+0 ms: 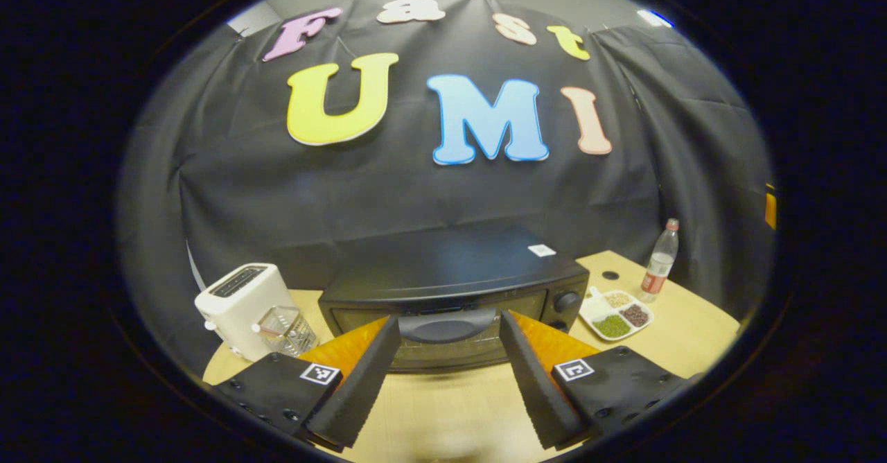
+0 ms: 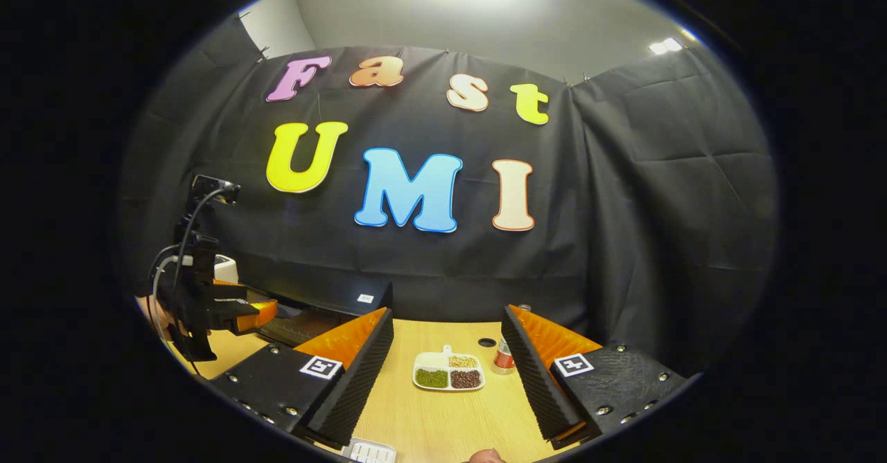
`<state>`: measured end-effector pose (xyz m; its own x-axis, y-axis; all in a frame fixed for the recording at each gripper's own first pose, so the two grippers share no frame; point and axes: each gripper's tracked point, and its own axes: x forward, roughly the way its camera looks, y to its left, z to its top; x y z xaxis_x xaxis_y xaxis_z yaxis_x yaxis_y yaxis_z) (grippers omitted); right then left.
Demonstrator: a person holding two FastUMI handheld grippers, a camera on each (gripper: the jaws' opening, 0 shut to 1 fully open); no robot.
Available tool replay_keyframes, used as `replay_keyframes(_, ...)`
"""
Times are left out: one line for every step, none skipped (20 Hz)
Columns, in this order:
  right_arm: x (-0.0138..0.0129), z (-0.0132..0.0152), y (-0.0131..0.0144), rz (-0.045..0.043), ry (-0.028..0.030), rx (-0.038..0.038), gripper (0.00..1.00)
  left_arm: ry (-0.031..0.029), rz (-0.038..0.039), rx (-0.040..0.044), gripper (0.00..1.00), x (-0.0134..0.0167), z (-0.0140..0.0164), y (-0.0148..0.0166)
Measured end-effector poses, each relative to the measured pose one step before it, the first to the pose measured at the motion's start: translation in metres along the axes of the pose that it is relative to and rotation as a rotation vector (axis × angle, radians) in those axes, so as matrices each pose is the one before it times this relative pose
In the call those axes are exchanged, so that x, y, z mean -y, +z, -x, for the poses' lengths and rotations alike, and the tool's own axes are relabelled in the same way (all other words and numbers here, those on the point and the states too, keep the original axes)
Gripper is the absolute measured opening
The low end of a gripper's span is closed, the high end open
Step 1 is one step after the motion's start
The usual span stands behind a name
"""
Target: Open the electric oven with the left hand, put the food in, and close the electric oven.
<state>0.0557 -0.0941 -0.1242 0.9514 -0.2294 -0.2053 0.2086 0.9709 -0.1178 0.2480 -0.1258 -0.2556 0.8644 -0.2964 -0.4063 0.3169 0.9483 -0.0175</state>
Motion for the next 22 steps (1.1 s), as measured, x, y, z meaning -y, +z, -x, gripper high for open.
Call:
replay_keyframes(-0.00008,0.00255,0.00494,0.00333,0.01304,0.01653,0.95,0.00783,0.01514,0.03234,1.00,0.00159,0.01405,0.01092)
replay_keyframes(0.00083,0.00377,0.00436,0.00609,0.01698,0.01612,0.95,0.01272,0.01194,0.02817,0.96,0.00104,0.01659,0.01175)
replay_keyframes(0.00029,0.00326,0.00475,0.00626,0.02014,0.01653,0.95,0.01274,0.00683,0.03014,0.96,0.00125,0.01767,0.01039)
replay_keyframes(0.00107,0.00440,0.00527,0.00324,0.02103,0.01603,0.95,0.01679,0.00027,0.03217,0.96,0.00120,0.01706,0.01369)
replay_keyframes(0.00100,0.00455,0.00370,-0.00287,0.02014,0.01259,0.95,0.02130,-0.00424,0.03128,0.96,0.00068,0.01731,0.01227)
replay_keyframes(0.00159,0.00632,0.00128,-0.00876,0.01904,0.00402,0.95,0.02181,-0.00722,0.02336,0.96,0.00072,0.01678,0.01177)
replay_keyframes(0.00153,0.00450,0.00000,-0.01480,0.01576,-0.00226,0.95,0.01775,-0.00296,0.01807,0.96,0.00173,0.01821,0.01103)
replay_keyframes(0.00260,0.00562,0.00098,-0.01839,0.01079,0.00146,0.95,0.01357,0.00249,0.02137,0.96,0.00326,0.01724,0.01047)
replay_keyframes(0.00375,0.00608,0.00111,-0.01934,0.00481,-0.00061,0.95,0.01309,0.00069,0.01757,0.96,0.00400,0.01600,0.01086)
replay_keyframes(0.00599,0.00749,0.00274,-0.02104,0.00341,-0.00192,0.95,0.01917,-0.00237,0.01471,0.99,0.00074,0.01736,0.01001)
replay_keyframes(0.00323,0.00537,0.00092,-0.02262,0.00386,0.00215,0.95,0.01912,-0.00248,0.01341,0.99,-0.00013,0.01609,0.00717)
replay_keyframes(0.00414,0.00669,0.00029,-0.01864,0.00135,0.00102,0.95,0.01125,-0.00005,0.01912,0.99,0.00189,0.01748,0.00907)
replay_keyframes(0.00438,0.00525,0.00011,-0.01044,-0.00360,0.00024,0.95,0.00225,-0.00407,0.02183,0.99,0.00354,0.01422,0.00927)
replay_keyframes(0.00613,0.00454,-0.00194,-0.00503,-0.00773,-0.00333,0.95,-0.00108,-0.01445,0.02011,0.99,0.00224,0.01448,0.00763)
replay_keyframes(0.00460,0.00351,-0.00052,-0.00388,-0.00759,-0.00349,0.95,0.00190,-0.01904,0.01901,0.99,0.00050,0.01288,0.00797)
replay_keyframes(0.00285,0.00487,-0.00020,-0.00237,-0.00664,-0.00255,0.96,0.00311,-0.01317,0.01355,0.99,0.00052,0.01303,0.00566)
replay_keyframes(0.00144,0.00396,0.00144,-0.00112,-0.00388,0.00155,0.96,0.00308,0.00512,0.00553,0.99,0.00129,0.01180,0.00249)
replay_keyframes(0.00126,0.00346,0.00189,0.00436,-0.00439,0.00581,0.96,-0.00719,0.01687,-0.00047,0.99,0.00556,0.01109,-0.00077)
replay_keyframes(0.00193,0.00326,0.00247,0.00678,-0.00788,0.00896,0.96,-0.00741,0.01469,-0.00191,0.99,0.00400,0.00948,-0.00103)
replay_keyframes(0.00079,0.00280,0.00113,0.00934,-0.00586,0.00867,0.96,-0.00295,0.00527,0.00252,0.96,0.00207,0.00837,-0.00065)
replay_keyframes(-0.00041,0.00294,0.00128,0.00798,-0.00325,0.00723,0.96,0.00284,-0.00108,0.00264,0.93,-0.00320,0.00454,-0.00139)
replay_keyframes(-0.00317,0.00380,-0.00165,0.00449,0.00147,0.00009,0.96,0.00852,-0.00067,-0.00294,0.99,-0.00403,0.00234,-0.00076)
